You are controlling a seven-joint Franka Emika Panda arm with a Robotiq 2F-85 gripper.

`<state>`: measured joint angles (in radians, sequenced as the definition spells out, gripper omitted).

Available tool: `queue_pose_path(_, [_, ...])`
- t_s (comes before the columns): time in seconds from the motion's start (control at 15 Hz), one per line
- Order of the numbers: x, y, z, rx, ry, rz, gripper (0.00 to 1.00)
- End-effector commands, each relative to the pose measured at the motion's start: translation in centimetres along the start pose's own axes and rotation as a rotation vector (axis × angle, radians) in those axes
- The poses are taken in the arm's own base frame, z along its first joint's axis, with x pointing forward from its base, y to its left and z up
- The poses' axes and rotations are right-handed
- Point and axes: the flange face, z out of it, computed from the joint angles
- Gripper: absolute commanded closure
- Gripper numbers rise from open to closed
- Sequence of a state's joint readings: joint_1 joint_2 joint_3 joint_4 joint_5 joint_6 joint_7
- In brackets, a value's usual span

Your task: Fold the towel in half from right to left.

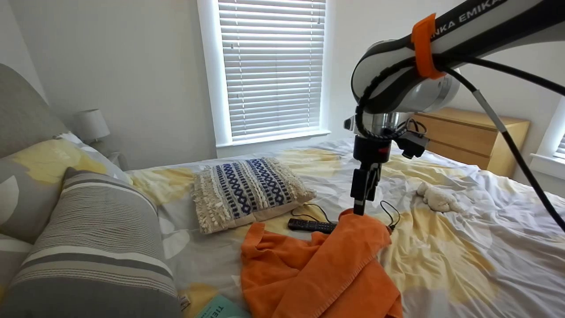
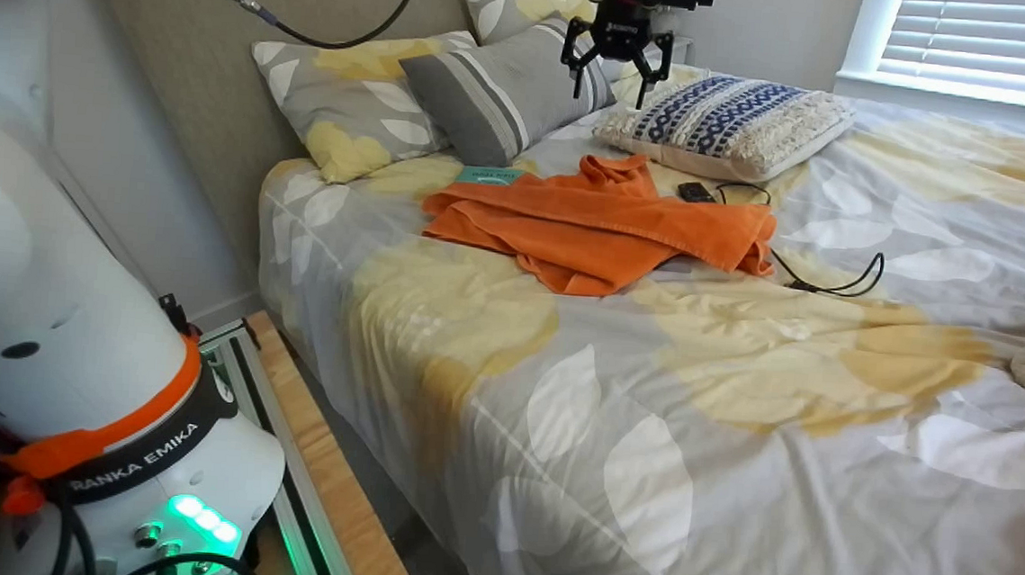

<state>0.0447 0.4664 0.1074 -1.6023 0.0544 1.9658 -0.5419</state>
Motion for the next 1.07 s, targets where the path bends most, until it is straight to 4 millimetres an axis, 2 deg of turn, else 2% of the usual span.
queue_pose_path(0.0, [0.0,0.0,-0.1,0.0,-0.001,0.0,0.0])
queue_pose_path(0.13, [-0.5,1.7,1.0,0.083,0.011,0.074,0.0])
queue_pose_path(0.33, [-3.2,5.4,2.9,0.139,0.047,0.189,0.0])
queue_pose_path(0.53, [-7.2,10.6,4.9,0.156,0.113,0.334,0.0])
queue_pose_path(0.87, [-13.8,17.3,8.5,0.117,0.256,0.57,0.0])
queue_pose_path(0.93, [-14.6,18.3,9.3,0.099,0.284,0.596,0.0])
queue_pose_path(1.0, [-13.3,17.6,7.9,0.103,0.241,0.53,0.0])
